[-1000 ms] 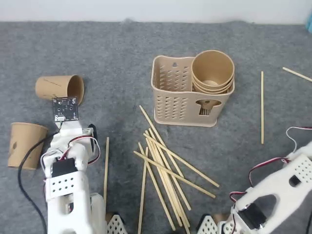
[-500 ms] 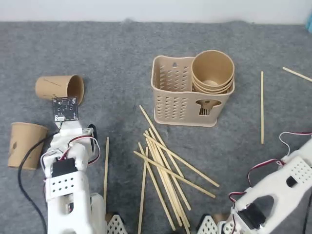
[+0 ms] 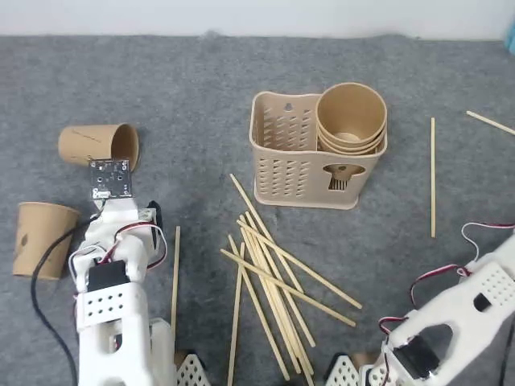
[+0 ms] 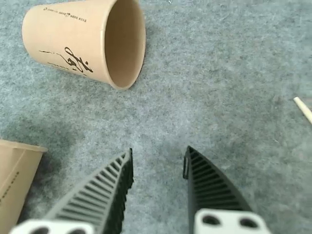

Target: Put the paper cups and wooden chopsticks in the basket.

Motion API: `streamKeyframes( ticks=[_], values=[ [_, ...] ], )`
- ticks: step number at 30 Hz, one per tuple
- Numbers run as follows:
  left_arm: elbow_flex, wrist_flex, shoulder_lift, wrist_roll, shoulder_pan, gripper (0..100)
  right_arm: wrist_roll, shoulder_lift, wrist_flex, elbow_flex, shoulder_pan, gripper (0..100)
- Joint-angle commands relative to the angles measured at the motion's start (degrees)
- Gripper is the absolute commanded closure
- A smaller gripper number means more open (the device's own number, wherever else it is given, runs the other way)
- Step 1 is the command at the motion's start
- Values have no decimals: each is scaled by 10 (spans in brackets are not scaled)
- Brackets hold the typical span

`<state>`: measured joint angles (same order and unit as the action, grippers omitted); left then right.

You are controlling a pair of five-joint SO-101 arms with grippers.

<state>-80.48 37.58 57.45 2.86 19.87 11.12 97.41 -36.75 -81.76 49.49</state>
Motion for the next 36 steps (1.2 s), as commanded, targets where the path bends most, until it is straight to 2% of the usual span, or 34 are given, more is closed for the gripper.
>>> streamKeyframes(
  ticks=[1, 3, 5, 7, 18, 22, 36],
  values=[
    [10, -14, 1, 5, -4, 834, 25, -8, 55, -25, 8, 993],
    [10, -14, 1, 5, -5, 834, 55, -6, 145, -78, 11, 993],
    [10, -14, 1, 5, -5, 834, 89, -7, 284, -150, 15, 993],
    [10, -14, 1, 5, -5, 834, 110, -36, 390, -146, 17, 993],
    [10, -14, 1, 5, -5, 834, 108, -146, 713, -146, 14, 993],
    [10, -14, 1, 5, -5, 834, 70, -194, 842, -146, 7, 993],
    [10, -25, 2, 5, -5, 834, -32, -241, 1046, -146, -2, 993]
  ],
)
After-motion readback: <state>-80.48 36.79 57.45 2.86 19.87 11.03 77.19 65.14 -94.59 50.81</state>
